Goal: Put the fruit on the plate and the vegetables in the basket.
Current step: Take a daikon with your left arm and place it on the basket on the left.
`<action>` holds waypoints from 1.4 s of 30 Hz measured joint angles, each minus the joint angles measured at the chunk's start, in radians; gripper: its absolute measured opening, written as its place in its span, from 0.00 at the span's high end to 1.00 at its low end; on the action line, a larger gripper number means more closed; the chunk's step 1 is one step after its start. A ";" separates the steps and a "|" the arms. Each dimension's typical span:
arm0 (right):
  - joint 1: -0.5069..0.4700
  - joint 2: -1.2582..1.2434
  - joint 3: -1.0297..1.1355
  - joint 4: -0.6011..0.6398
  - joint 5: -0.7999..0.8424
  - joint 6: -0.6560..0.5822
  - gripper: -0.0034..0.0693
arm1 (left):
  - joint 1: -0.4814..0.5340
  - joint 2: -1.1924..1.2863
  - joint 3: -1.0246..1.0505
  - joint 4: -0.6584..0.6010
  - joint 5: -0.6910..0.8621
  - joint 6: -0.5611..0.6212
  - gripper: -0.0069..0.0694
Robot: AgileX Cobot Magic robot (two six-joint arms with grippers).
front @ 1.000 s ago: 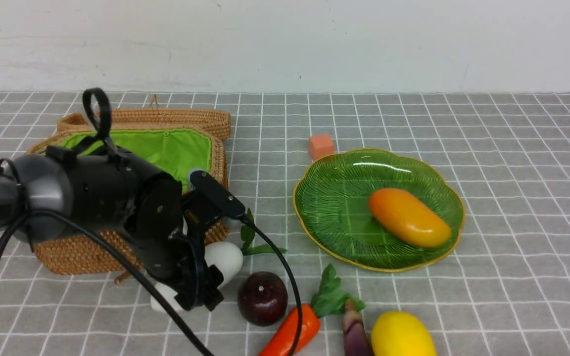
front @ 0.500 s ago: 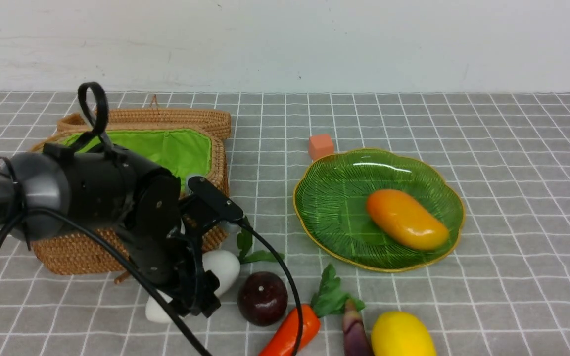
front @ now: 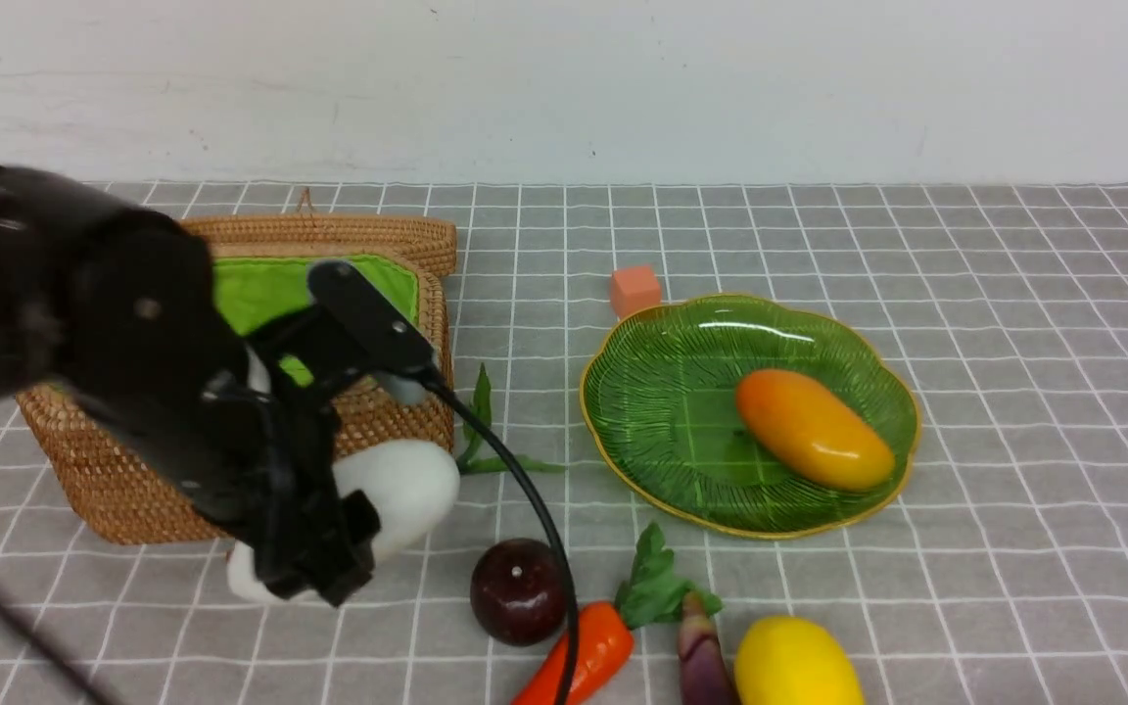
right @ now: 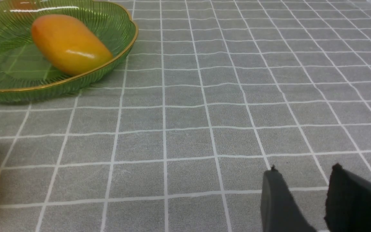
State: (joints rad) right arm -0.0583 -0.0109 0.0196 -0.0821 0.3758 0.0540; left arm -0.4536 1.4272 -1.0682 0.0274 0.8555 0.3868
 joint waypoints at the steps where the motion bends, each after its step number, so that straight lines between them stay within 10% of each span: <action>1: 0.000 0.000 0.000 0.000 0.000 0.000 0.62 | 0.000 -0.032 0.000 0.000 0.016 0.003 0.24; 12: 0.000 0.000 0.000 0.000 0.000 0.000 0.62 | 0.163 -0.096 -0.173 0.061 0.096 0.010 0.24; 20: 0.000 0.000 0.000 0.000 0.000 0.000 0.62 | 0.184 0.060 -0.234 0.450 -0.110 0.045 0.24; 42: 0.000 0.000 0.000 0.000 0.000 0.000 0.62 | 0.187 0.144 -0.234 0.386 -0.172 -0.160 0.13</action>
State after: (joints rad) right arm -0.0583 -0.0109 0.0196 -0.0821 0.3758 0.0540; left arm -0.2670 1.5707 -1.3027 0.4137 0.6839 0.2269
